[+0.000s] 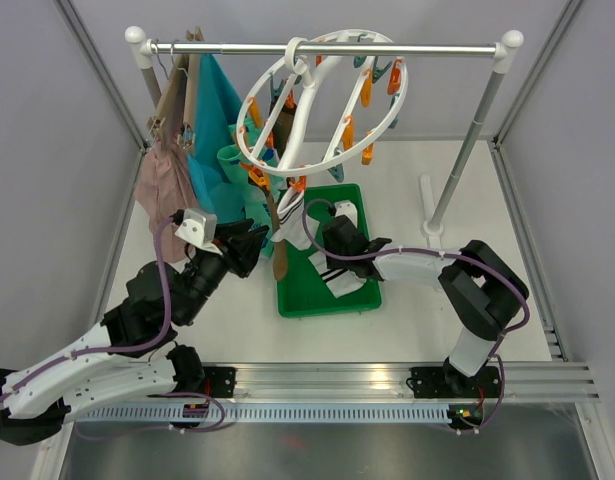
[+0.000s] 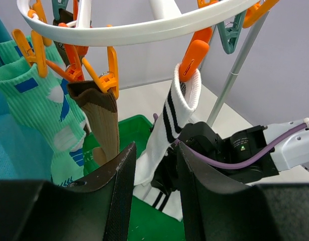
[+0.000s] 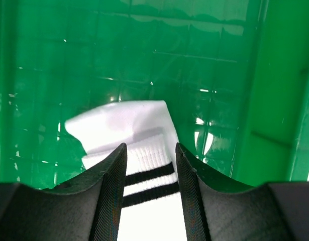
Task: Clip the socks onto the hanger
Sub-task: Pick up the sock from the bin.
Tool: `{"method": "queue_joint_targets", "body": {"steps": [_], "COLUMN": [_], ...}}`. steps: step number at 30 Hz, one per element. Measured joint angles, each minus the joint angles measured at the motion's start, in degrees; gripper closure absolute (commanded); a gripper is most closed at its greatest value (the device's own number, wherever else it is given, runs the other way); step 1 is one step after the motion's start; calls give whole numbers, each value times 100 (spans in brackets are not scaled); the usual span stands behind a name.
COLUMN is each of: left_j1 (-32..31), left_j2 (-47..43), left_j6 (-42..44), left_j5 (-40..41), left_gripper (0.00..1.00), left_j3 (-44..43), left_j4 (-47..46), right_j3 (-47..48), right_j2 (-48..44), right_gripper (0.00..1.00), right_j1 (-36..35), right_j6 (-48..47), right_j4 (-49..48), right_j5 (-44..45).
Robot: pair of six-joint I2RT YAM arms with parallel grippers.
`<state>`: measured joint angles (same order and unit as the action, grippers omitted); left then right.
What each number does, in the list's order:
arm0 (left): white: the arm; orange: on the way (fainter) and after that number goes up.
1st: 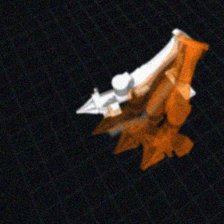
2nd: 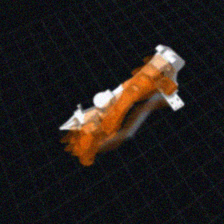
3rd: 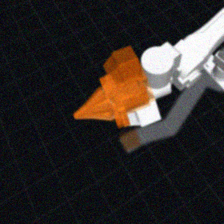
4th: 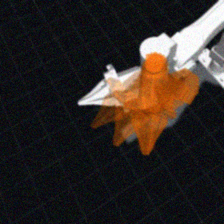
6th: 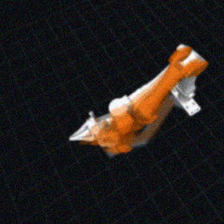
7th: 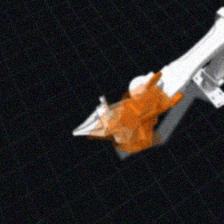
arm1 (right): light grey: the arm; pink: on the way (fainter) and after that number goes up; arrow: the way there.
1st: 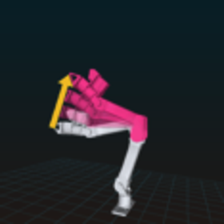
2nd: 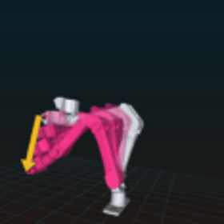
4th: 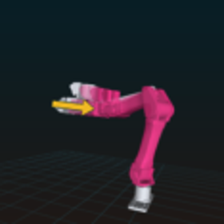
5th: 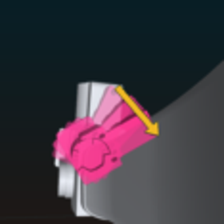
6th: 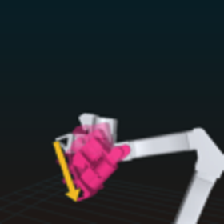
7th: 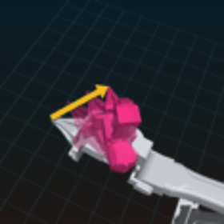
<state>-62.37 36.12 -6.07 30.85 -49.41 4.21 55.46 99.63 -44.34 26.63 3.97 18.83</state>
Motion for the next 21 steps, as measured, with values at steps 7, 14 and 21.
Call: {"method": "queue_joint_targets", "body": {"steps": [7,14,21], "left_j1": [0,0,0], "left_j2": [-2,-2,0], "left_j6": [-2,-2,-4], "left_j5": [0,2,2], "left_gripper": [56,56,55], "left_j3": [63,105,105], "left_j4": [-2,-2,-2], "right_j3": [-79,-155,-197], "right_j2": [0,2,61], "right_gripper": [53,55,78], "right_j1": [-7,-55,-92], "right_j6": [20,59,94], "right_j4": [-4,-20,-50], "right_j5": [-39,-61,-79]}}
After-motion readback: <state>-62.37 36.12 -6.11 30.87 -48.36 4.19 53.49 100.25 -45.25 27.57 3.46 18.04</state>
